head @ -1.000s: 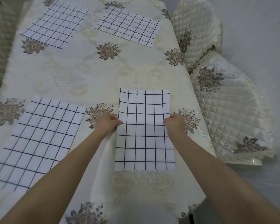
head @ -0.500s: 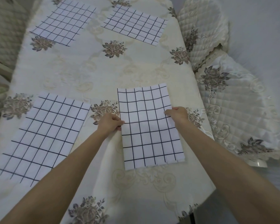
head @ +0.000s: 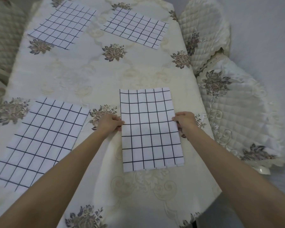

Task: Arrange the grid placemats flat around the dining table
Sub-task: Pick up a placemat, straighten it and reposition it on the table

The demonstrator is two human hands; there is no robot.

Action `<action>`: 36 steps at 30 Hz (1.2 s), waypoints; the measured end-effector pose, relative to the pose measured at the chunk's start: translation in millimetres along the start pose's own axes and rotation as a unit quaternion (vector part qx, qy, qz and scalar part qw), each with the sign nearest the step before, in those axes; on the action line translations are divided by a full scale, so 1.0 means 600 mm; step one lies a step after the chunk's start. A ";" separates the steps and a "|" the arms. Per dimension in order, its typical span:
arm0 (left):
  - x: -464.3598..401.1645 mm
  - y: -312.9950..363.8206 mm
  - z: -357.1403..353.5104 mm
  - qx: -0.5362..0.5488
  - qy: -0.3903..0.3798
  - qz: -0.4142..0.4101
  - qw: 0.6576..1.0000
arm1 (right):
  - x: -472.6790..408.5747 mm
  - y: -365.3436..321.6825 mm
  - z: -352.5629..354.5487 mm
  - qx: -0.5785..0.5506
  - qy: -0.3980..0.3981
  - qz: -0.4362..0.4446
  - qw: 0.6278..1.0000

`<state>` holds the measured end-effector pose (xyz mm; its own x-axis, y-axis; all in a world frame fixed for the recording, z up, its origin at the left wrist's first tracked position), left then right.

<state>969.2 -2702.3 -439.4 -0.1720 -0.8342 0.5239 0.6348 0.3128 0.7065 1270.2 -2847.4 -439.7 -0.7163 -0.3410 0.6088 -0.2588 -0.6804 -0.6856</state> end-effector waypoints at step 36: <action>-0.013 0.039 -0.058 -0.039 -0.028 0.000 0.999 | -0.065 0.008 0.067 0.005 0.038 0.021 0.999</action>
<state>1011.6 -2703.9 -443.4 -0.2132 -0.8065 0.5514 0.6918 0.2739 0.6682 1322.6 -2863.5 -450.8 -0.7737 -0.3195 0.5471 -0.2212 -0.6729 -0.7059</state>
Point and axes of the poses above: each hand's wrist, its own x-axis away from the middle knuckle, its own z-axis out of the back of the hand, y = z × x, the point moved 7 cm from there along -x, towards the middle knuckle, and after that the axes turned 5 degrees about y, right-handed, at the moved point
